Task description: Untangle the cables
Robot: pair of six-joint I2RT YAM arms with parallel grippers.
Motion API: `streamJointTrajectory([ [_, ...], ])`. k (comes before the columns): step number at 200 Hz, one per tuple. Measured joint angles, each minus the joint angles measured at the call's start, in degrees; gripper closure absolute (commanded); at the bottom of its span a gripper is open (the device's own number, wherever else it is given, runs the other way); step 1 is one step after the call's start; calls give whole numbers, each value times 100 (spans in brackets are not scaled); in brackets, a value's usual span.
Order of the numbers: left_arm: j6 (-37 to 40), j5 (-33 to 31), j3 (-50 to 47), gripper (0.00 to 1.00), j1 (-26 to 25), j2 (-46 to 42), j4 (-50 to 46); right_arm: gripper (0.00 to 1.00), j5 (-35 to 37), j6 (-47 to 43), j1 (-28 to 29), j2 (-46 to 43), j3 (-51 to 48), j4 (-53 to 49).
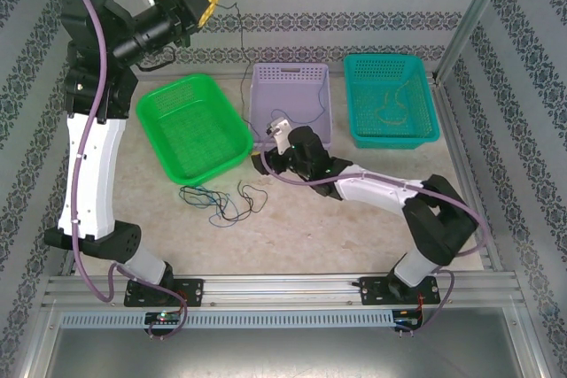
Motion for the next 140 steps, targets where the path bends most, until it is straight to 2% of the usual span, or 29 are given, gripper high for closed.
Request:
streamJointTrajectory([
  [17,-55,22,286,100,0,120,-2,27,66,44,0,426,391,52],
  [34,-63,22,404,100,2,153,-4,40,44,214,0,739,721,131],
  [45,-63,20,431,100,15,151,-9,43,-13,293,0,855,898,192],
  [58,-87,24,439,100,66,153,-9,42,-105,435,0,903,1036,245],
  [85,-254,13,564,100,337,258,-7,32,-282,612,0,837,1078,367],
  [140,-1054,-2,1434,100,743,992,564,21,-756,752,0,374,422,570],
])
